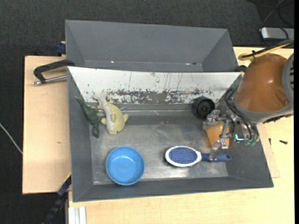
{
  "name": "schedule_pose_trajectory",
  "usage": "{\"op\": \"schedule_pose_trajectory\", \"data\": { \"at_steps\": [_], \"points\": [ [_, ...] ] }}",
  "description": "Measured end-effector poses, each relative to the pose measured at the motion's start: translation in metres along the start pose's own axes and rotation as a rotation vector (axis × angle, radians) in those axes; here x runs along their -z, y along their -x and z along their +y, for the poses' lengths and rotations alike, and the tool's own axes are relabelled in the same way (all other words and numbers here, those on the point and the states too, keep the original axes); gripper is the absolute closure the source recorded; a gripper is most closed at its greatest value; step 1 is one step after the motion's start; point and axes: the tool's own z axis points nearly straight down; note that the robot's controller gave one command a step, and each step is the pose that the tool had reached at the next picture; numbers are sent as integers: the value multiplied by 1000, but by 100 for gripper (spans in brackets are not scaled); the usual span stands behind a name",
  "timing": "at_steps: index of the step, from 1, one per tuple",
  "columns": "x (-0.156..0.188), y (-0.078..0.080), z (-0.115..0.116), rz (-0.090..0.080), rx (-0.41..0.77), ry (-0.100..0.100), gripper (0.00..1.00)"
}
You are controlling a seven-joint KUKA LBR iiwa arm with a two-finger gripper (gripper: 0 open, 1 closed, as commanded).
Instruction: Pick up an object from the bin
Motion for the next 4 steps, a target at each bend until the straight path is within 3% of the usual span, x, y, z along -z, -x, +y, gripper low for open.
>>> {"op": "schedule_pose_trajectory", "data": {
  "at_steps": [1, 4],
  "points": [
    [-58, -23, 72, -10, 228, -2, 0],
    [-56, -20, 73, -12, 226, -2, 0]
  ]
}}
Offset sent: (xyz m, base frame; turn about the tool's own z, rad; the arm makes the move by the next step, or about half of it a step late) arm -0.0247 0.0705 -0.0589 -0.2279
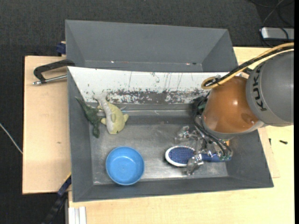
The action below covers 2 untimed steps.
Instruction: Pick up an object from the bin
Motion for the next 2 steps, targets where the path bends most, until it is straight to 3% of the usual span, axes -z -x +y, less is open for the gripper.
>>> {"op": "schedule_pose_trajectory", "data": {
  "at_steps": [1, 2],
  "points": [
    [0, 1, 0, 0, 0, 0, 0],
    [2, 2, 1, -3, 0, 0, 100]
  ]
}}
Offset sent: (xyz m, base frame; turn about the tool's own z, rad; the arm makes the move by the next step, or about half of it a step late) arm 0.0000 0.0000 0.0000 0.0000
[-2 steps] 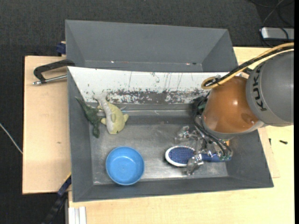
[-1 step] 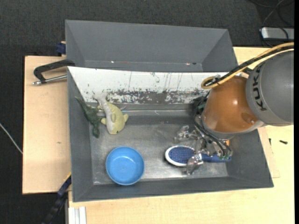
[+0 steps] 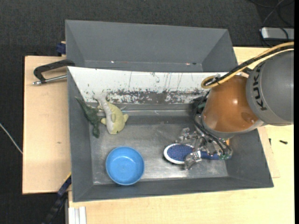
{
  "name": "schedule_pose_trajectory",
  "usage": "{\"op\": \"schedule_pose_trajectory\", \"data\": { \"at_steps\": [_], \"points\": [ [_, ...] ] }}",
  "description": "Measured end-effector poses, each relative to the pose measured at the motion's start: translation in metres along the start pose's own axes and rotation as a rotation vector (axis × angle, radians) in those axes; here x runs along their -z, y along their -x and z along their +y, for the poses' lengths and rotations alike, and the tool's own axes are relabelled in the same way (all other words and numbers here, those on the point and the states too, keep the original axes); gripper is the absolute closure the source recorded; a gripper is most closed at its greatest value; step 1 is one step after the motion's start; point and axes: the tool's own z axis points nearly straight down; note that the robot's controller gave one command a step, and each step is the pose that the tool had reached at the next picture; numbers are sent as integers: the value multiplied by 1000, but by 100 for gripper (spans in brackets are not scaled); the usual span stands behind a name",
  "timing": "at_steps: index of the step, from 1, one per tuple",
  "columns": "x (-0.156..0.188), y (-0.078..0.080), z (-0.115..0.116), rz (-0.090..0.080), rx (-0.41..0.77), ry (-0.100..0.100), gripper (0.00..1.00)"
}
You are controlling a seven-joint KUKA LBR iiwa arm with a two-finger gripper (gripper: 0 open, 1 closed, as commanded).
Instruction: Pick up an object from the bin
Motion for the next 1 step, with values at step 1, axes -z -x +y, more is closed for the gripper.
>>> {"op": "schedule_pose_trajectory", "data": {
  "at_steps": [1],
  "points": [
    [45, 2, 1, -2, 1, -1, 100]
  ]
}}
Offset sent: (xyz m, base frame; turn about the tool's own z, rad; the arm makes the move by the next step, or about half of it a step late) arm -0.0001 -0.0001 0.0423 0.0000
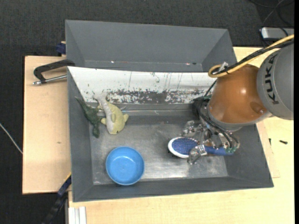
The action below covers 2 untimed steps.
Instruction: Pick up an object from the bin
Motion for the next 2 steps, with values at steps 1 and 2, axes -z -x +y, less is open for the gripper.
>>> {"op": "schedule_pose_trajectory", "data": {
  "at_steps": [1, 2],
  "points": [
    [15, 2, 1, 2, 1, 0, 100],
    [61, 4, 1, -1, 1, 0, 100]
  ]
}}
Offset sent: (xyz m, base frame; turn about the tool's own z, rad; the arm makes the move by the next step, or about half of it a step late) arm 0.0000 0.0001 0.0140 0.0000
